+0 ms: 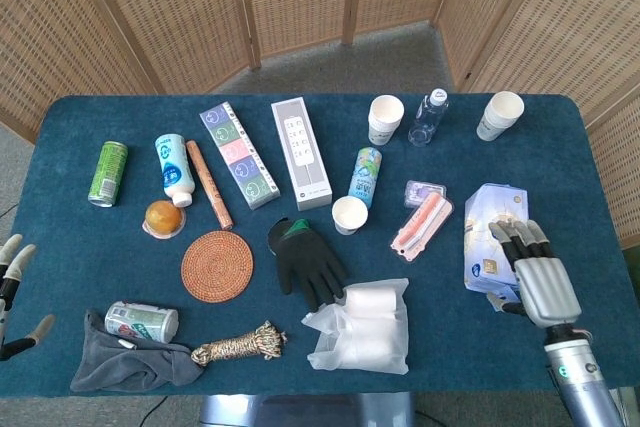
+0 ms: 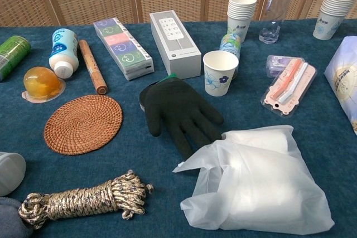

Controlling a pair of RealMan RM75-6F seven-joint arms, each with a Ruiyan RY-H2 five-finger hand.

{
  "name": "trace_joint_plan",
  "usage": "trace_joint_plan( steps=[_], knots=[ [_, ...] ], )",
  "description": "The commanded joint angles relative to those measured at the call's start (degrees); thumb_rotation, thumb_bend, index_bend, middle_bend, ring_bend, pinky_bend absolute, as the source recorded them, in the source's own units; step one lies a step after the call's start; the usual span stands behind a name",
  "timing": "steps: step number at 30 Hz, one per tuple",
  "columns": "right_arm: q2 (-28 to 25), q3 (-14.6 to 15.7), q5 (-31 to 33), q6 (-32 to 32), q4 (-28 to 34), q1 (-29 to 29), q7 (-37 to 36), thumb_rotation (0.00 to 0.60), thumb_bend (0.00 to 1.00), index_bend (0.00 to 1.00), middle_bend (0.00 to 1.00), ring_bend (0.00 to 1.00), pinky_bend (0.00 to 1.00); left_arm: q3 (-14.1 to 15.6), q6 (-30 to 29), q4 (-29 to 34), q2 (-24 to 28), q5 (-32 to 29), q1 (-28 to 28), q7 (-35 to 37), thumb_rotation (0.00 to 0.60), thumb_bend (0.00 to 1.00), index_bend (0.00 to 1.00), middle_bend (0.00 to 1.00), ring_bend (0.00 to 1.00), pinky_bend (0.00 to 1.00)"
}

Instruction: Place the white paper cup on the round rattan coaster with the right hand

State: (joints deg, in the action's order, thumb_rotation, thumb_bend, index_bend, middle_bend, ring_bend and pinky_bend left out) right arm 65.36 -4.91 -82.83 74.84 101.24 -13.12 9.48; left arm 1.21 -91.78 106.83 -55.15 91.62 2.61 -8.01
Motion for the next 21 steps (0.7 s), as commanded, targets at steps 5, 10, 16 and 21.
trace_joint_plan(
  steps=[5, 10, 16, 21],
  knots=[
    [4.3, -3.6, 3.3, -6.5, 4.2, -6.6, 6.5, 0.6, 0.0, 0.0, 0.0, 0.0, 0.0, -0.1, 0.6, -0.2, -0.2, -0.6, -0.2, 0.0, 0.6, 0.28, 0.0, 0.0, 0.0, 0.0],
    [8.9, -5.8, 8.2, -10.6, 4.4, -11.2, 11.2, 0.6, 0.0, 0.0, 0.0, 0.0, 0.0, -0.3, 0.8, -0.4, -0.1, -1.0, -0.3, 0.1, 0.6, 0.28, 0.0, 0.0, 0.0, 0.0],
    [16.0, -8.6, 14.6, -14.3, -0.9, -16.6, 13.5, 0.6, 0.0, 0.0, 0.0, 0.0, 0.04, -0.6, 1.0, -0.6, 0.1, -1.8, -0.4, 1.0, 0.6, 0.28, 0.0, 0.0, 0.0, 0.0],
    [20.3, -9.9, 18.1, -16.2, -6.1, -20.1, 14.7, 0.6, 0.0, 0.0, 0.0, 0.0, 0.07, -0.8, 1.6, -0.9, -0.1, -2.5, -0.7, 1.0, 0.6, 0.28, 0.0, 0.0, 0.0, 0.0]
  ],
)
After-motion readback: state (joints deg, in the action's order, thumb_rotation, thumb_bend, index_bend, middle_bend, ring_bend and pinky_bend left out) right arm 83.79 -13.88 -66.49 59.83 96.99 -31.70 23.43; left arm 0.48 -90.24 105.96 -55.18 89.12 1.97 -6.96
